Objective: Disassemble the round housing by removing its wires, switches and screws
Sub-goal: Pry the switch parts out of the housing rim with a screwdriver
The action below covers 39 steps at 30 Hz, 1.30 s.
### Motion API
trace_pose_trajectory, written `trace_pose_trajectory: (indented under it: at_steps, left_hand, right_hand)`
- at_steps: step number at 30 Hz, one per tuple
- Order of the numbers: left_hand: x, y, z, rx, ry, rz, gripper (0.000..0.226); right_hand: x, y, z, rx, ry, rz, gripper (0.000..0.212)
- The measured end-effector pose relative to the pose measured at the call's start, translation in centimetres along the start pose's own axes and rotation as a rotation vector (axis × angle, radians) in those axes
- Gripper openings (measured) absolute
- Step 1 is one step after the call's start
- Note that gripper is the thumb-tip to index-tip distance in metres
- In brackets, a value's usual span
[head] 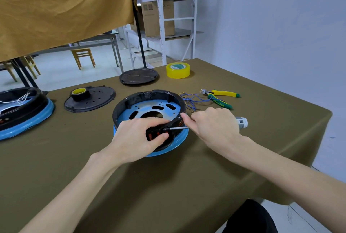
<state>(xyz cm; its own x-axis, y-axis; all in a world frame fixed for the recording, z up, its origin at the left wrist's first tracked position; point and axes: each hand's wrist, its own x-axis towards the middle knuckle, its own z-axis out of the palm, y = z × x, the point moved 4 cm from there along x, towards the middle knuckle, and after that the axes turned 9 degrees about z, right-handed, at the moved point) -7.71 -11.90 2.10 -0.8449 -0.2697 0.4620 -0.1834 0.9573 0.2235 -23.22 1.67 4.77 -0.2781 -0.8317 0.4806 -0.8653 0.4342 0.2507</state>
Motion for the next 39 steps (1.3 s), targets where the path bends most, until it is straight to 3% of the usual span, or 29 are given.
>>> trace_pose_trajectory:
  at_steps: [1,3,6,8,11,13,17,23,30,39]
  left_hand:
    - [0.0,0.1,0.0,-0.001,0.004,-0.001,0.050]
    - [-0.1,0.2,-0.1,-0.002,0.011,0.000,0.049]
    - [-0.2,0.3,-0.3,-0.031,0.017,0.006,0.046]
    - [0.0,0.5,-0.5,-0.079,-0.005,0.003,0.040]
    - [0.2,0.7,-0.4,-0.108,-0.041,0.004,0.031]
    - [0.2,0.9,-0.4,-0.104,-0.051,0.003,0.027]
    - [0.3,0.8,-0.3,-0.111,-0.070,0.028,0.031]
    - [0.1,0.3,-0.1,-0.082,-0.081,0.047,0.039]
    - [0.2,0.3,-0.1,-0.068,-0.084,0.046,0.040]
    - [0.1,0.4,-0.2,-0.072,-0.074,0.023,0.041]
  right_hand:
    - [0.0,0.1,0.3,0.079,0.031,-0.013,0.019]
    - [-0.1,0.5,1.0,0.205,0.137,-0.012,0.044]
    - [-0.2,0.9,2.1,0.248,0.236,0.015,0.054]
    - [-0.5,1.2,2.6,0.228,0.249,0.089,0.053]
    - [-0.6,1.2,2.5,0.175,0.241,0.219,0.068]
    - [-0.7,0.7,3.0,0.167,0.170,0.182,0.077]
    - [-0.5,1.0,3.2,0.144,0.085,0.008,0.077]
    - [0.0,0.8,2.3,0.161,0.122,-0.140,0.074]
    - [-0.4,0.9,3.5,0.105,0.094,-0.077,0.070]
    - [-1.5,0.5,4.5,0.077,-0.006,-0.029,0.081]
